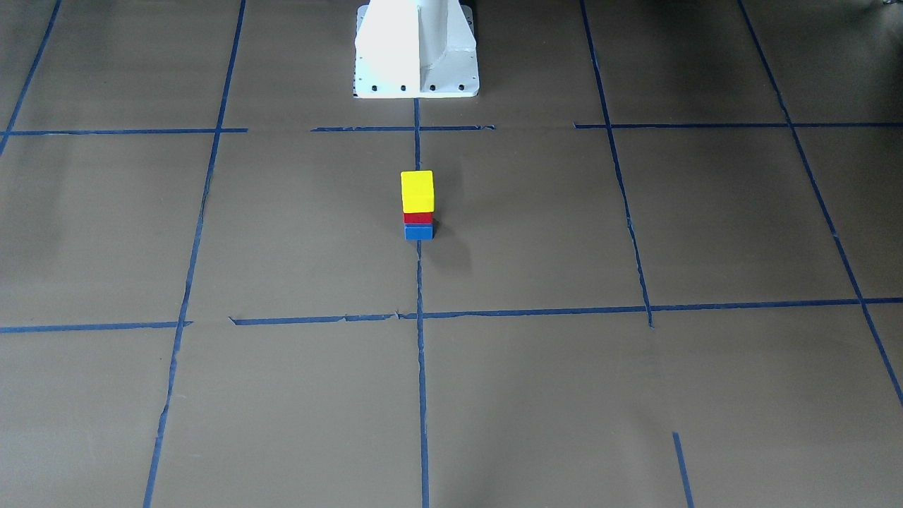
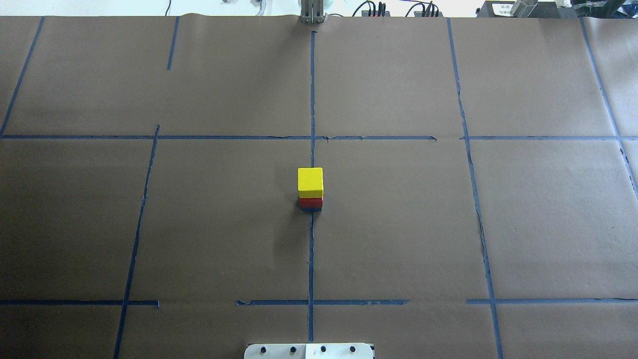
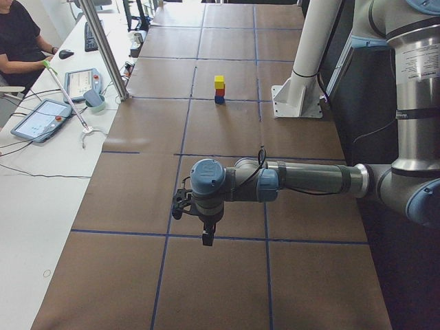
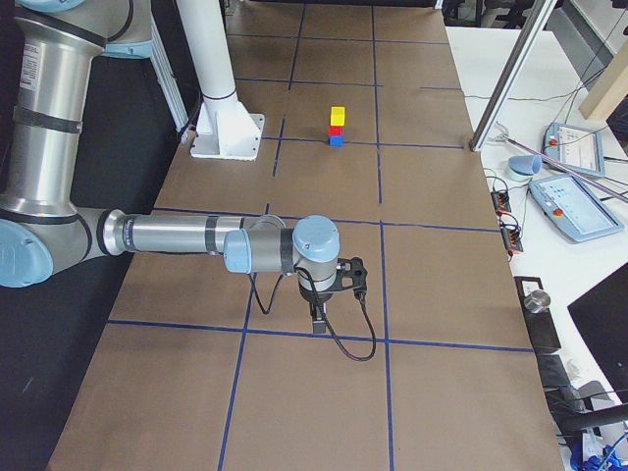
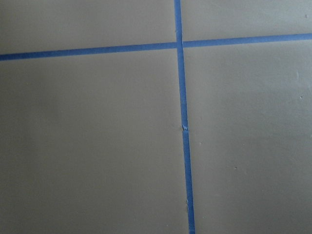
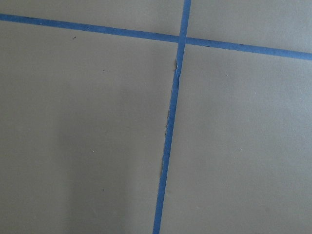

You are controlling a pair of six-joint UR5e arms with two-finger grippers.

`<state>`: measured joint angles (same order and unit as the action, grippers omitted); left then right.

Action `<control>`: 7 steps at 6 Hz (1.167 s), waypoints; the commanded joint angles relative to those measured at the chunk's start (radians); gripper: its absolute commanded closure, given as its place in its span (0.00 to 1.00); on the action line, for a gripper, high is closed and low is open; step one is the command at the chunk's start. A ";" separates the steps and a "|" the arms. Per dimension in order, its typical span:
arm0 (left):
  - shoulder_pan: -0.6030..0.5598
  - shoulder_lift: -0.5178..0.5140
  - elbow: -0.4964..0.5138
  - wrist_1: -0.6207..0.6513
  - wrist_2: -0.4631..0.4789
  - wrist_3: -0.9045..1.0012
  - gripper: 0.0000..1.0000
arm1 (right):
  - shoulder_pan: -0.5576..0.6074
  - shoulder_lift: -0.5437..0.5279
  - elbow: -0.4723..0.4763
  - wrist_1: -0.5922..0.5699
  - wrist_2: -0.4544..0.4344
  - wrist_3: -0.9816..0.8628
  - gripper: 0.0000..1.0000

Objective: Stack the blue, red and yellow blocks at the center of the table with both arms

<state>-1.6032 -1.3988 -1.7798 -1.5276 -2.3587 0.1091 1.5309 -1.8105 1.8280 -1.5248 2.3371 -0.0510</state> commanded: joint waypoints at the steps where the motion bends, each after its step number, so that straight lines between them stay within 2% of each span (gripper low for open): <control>1: 0.002 -0.002 0.002 -0.003 0.001 0.001 0.00 | 0.000 0.002 -0.003 -0.006 0.013 0.000 0.00; 6: 0.048 0.003 -0.003 0.055 0.013 0.001 0.00 | 0.000 0.002 -0.009 -0.006 0.013 0.002 0.00; 7: 0.060 0.003 -0.004 0.064 0.095 0.001 0.00 | 0.000 -0.001 -0.009 -0.005 0.013 0.002 0.00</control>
